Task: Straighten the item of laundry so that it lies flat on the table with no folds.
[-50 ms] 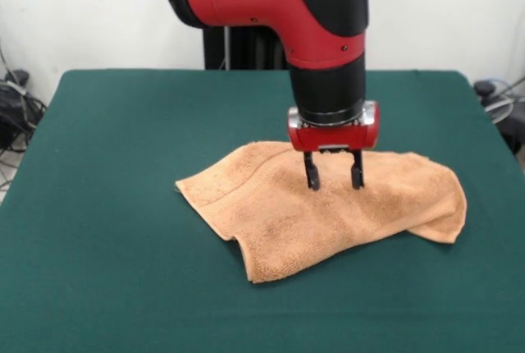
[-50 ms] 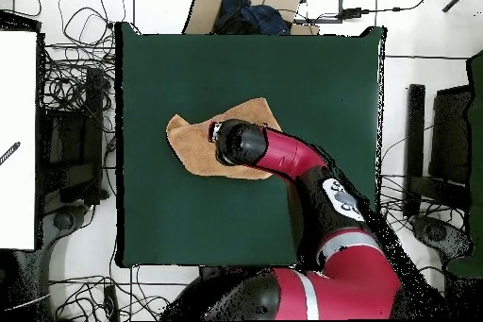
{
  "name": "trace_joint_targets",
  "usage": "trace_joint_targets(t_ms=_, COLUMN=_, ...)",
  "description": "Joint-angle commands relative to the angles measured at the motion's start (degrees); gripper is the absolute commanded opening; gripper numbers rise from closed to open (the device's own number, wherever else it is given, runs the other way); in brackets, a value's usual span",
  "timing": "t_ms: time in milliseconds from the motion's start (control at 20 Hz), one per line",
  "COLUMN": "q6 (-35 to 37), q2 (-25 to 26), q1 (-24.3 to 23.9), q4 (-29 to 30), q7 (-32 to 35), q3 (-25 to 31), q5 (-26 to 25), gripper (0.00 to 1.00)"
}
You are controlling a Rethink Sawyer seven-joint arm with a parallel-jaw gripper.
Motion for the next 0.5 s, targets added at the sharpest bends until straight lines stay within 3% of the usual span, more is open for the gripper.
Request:
trace_joint_targets(t_ms=50, q6=-2.02, q2=0.34, q1=-1.06, q4=3.44, q7=2.33, q3=6.06, q5=-3.59, gripper=1.00)
trace_joint_targets(t_ms=500, q6=4.05, q2=-4.69, q1=-0.02, q4=3.13, q7=2.10, q3=3.29, q5=-4.12, gripper=1.00)
